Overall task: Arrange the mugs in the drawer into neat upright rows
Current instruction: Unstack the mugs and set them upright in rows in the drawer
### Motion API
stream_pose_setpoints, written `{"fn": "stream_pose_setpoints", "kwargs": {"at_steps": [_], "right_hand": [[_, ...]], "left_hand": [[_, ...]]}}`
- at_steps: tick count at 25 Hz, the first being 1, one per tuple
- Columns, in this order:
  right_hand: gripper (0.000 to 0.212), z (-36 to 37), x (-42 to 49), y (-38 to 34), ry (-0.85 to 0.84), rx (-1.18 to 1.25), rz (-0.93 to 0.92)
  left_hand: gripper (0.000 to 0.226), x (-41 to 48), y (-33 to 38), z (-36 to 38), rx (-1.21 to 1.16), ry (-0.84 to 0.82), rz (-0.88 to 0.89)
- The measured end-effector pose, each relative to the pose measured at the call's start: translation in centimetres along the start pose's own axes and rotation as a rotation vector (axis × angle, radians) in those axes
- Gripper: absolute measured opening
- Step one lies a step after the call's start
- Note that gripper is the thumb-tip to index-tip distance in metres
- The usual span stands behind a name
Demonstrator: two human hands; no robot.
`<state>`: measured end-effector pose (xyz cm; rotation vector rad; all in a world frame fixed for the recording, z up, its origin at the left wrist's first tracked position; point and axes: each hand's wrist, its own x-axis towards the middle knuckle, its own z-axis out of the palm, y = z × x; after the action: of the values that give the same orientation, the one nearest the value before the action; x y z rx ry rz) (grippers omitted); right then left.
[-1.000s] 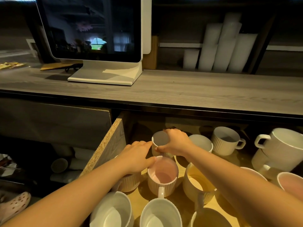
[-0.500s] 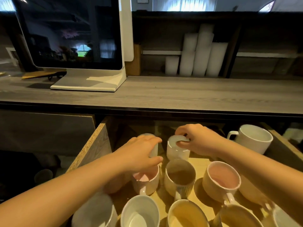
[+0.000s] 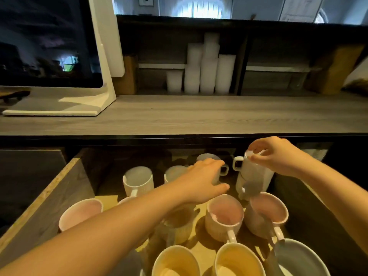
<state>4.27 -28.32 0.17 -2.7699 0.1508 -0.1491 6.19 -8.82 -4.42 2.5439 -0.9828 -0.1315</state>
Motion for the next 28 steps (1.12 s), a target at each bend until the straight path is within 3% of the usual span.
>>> {"fn": "stream_pose_setpoints", "kwargs": {"at_steps": [6,12,21,28], "right_hand": [[0.077,2.4,0.4,3.9,0.061,-0.222,0.120],[0.085,4.2,1.1,4.7,0.099,-0.224,0.139],[0.085,2.9,0.2,3.3,0.184,0.050,0.078],[0.086,1.9,-1.1,0.4,0.078,0.451,-0.027]], "left_hand": [[0.080,4.5,1.9,3.1,-0.086,-0.009,-0.073],[0.085,6.0,2.0,5.4,-0.231,-0.004,-0.125],[0.081,4.9,0.9,4.6,-0.361,0.057,-0.124],[0.070,1.5,-0.7,2.3,-0.689,0.198,-0.029]]}}
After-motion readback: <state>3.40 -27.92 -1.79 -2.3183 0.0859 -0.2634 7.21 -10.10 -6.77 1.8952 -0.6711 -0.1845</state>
